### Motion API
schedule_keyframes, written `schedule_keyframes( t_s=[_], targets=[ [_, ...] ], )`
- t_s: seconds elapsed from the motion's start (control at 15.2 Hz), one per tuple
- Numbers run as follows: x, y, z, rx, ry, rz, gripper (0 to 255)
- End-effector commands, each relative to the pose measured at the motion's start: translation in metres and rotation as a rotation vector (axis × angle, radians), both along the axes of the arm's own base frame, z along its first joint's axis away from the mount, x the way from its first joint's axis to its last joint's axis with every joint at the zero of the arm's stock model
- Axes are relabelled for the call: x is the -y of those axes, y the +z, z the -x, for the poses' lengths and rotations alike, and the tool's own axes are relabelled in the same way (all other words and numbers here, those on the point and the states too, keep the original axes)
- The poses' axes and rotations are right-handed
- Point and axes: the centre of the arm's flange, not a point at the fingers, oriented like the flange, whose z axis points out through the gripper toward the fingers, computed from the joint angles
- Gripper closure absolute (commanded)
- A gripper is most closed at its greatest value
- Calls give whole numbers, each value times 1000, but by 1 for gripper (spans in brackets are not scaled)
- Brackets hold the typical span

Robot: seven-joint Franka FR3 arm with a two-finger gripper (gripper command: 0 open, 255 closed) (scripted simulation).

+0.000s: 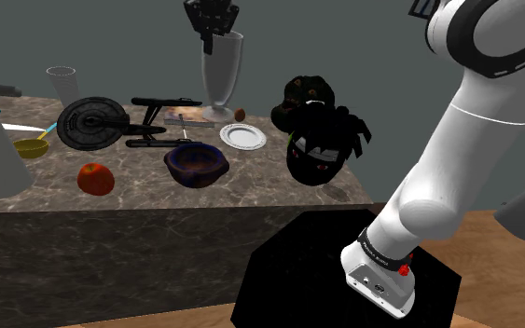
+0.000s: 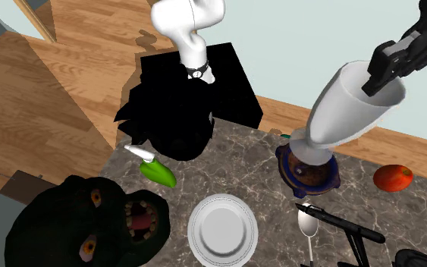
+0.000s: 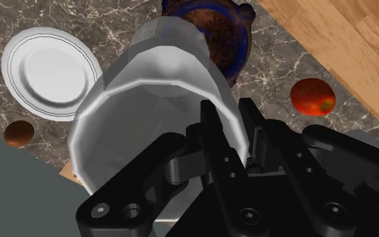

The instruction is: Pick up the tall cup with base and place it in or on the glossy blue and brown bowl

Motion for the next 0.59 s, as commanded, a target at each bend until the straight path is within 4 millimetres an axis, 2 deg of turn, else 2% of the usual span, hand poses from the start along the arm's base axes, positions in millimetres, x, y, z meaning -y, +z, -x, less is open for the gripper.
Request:
schedule_keyframes(
  t_s=[0.0, 0.2, 0.53],
  targets=[
    [-27, 10, -3, 0, -2, -1, 255],
    [-60, 23, -7, 0, -2, -1, 255],
    [-60, -3, -7, 0, -2, -1, 255]
  ],
)
